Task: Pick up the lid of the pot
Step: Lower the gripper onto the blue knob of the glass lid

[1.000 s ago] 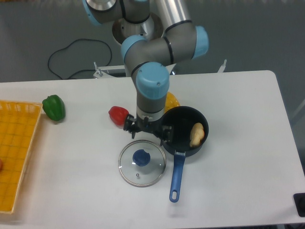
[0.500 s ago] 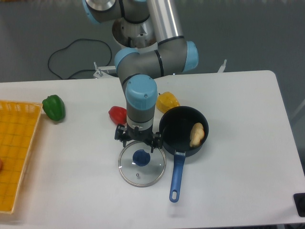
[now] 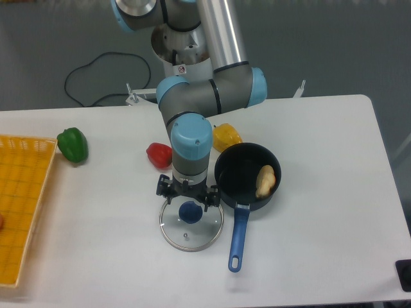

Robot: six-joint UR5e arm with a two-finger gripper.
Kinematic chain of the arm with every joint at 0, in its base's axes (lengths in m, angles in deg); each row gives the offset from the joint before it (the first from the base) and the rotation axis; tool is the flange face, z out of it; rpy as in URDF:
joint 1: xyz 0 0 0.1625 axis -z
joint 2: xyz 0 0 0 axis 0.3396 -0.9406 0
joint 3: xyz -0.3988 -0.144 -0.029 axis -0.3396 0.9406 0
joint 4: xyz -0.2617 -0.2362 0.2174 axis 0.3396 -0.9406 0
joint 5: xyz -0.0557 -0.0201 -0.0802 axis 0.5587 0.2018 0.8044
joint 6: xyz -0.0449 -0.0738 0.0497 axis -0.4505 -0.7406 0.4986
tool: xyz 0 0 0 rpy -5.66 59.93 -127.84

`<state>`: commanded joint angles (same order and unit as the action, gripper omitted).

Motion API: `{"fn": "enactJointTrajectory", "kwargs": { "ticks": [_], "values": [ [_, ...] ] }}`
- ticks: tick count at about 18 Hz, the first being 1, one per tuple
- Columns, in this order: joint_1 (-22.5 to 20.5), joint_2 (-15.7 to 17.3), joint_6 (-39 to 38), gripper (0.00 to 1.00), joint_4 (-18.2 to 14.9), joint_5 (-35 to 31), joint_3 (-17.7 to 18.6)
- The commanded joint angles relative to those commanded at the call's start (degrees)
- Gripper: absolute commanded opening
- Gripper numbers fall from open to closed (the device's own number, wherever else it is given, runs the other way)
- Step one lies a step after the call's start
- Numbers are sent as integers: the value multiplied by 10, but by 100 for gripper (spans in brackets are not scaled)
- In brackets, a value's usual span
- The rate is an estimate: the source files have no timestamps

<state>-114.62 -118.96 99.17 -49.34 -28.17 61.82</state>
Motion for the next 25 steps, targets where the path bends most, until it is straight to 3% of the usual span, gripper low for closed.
{"fn": "enactJointTrajectory", "kwargs": {
  "ticks": [7, 16, 25],
  "values": [
    [11, -31, -2, 100, -2, -18, -15],
    [17, -33, -9, 100, -1, -26, -17],
    [17, -35, -4, 71, 1, -24, -18]
  ]
}}
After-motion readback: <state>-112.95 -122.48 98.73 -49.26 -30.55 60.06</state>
